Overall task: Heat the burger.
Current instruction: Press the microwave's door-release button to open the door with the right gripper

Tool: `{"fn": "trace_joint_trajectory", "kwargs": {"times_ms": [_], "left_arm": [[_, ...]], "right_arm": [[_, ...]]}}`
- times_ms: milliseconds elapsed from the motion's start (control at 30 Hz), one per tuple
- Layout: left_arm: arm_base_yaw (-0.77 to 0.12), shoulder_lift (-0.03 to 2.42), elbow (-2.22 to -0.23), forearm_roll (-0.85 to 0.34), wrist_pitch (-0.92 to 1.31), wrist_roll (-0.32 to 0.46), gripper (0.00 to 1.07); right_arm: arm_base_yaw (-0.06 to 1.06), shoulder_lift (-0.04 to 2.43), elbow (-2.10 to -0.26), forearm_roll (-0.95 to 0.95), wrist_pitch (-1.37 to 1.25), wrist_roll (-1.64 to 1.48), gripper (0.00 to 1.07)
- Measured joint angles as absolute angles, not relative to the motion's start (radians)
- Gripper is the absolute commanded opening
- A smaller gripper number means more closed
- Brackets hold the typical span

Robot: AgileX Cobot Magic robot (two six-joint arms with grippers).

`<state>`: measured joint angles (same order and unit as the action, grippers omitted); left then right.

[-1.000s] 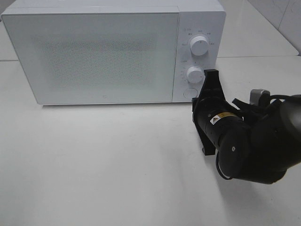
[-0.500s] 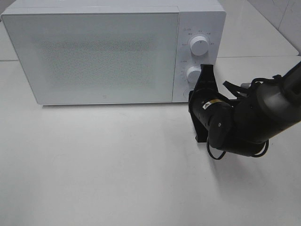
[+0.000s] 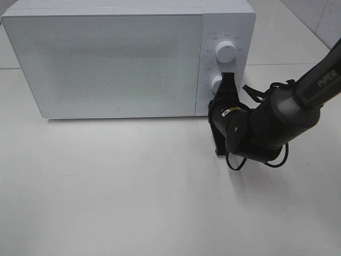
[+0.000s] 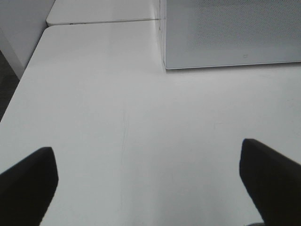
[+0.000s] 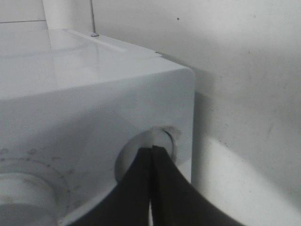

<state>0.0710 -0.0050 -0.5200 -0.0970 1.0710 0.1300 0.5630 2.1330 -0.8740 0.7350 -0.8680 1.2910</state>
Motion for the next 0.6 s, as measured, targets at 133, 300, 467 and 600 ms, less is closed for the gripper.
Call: {"fn": "trace_joint_trajectory", "kwargs": {"times_ms": [133,300,467,600], "left_arm": [[0.071,-0.005,-0.520,-0.097,1.071,0.130,0.98],[0.071,-0.005,-0.520,-0.097,1.071,0.130,0.98],[0.071,-0.005,-0.520,-0.097,1.071,0.130,0.98],[0.071,-0.005,-0.520,-0.097,1.071,0.130,0.98]], "right_arm": [[0.563,2.144,-0.888,0.741,-0.852,1.291,0.00],[0.564,2.154,-0.906,0.774,-0.852,1.272,0.00],[0.573,2.164,-0.912,0.790,-0.893,1.260,0.00],[0.575,2.169,-0.923,0.804,-0.909,1.241,0.00]]}}
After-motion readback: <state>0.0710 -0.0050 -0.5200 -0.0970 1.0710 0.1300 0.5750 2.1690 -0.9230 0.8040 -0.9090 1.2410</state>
